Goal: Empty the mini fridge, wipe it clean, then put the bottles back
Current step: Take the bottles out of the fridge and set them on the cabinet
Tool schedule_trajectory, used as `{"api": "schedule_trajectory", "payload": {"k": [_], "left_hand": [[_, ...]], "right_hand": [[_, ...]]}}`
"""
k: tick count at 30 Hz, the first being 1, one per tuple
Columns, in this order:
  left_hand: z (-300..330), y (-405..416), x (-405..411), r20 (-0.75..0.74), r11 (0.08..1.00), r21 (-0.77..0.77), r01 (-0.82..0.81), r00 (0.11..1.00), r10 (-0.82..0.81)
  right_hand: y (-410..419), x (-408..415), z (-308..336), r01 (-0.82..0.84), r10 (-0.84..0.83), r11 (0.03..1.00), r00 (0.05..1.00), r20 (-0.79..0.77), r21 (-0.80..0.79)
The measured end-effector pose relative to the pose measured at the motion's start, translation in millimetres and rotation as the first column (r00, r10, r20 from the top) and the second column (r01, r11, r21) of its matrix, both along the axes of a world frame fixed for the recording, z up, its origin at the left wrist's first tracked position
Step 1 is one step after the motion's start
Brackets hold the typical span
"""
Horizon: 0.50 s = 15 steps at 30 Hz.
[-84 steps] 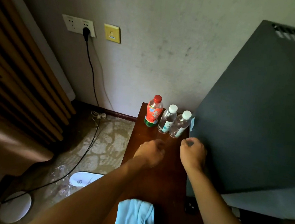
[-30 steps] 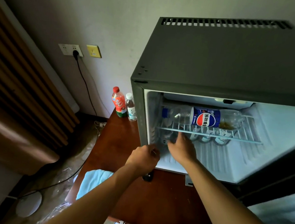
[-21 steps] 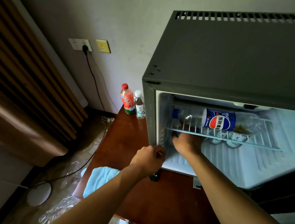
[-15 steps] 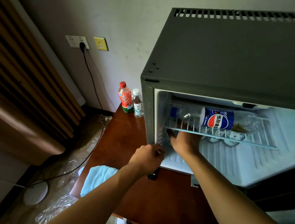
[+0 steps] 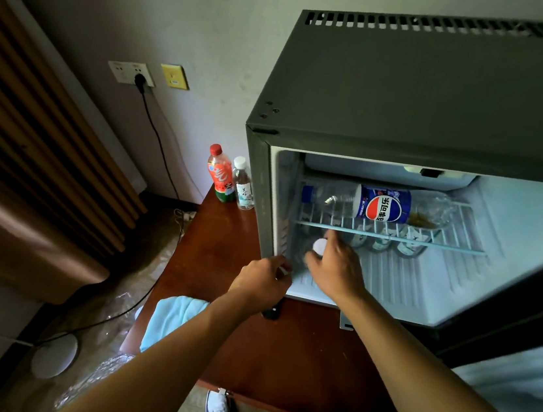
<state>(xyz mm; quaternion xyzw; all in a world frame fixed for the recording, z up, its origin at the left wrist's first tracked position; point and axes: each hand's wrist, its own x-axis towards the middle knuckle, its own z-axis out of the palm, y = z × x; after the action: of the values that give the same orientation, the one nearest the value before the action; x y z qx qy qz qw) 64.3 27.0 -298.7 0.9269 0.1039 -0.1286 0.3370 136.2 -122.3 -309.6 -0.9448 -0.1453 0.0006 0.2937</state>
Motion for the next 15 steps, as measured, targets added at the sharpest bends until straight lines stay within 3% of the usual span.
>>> {"api": "schedule_trajectory", "payload": {"k": [15], "left_hand": [[-21, -23, -26, -0.056, 0.999, 0.045, 0.03, 0.998, -0.027]], "right_hand": [[-7, -56, -7, -0.062, 0.062, 0.998, 0.997, -0.039, -0.001]]}}
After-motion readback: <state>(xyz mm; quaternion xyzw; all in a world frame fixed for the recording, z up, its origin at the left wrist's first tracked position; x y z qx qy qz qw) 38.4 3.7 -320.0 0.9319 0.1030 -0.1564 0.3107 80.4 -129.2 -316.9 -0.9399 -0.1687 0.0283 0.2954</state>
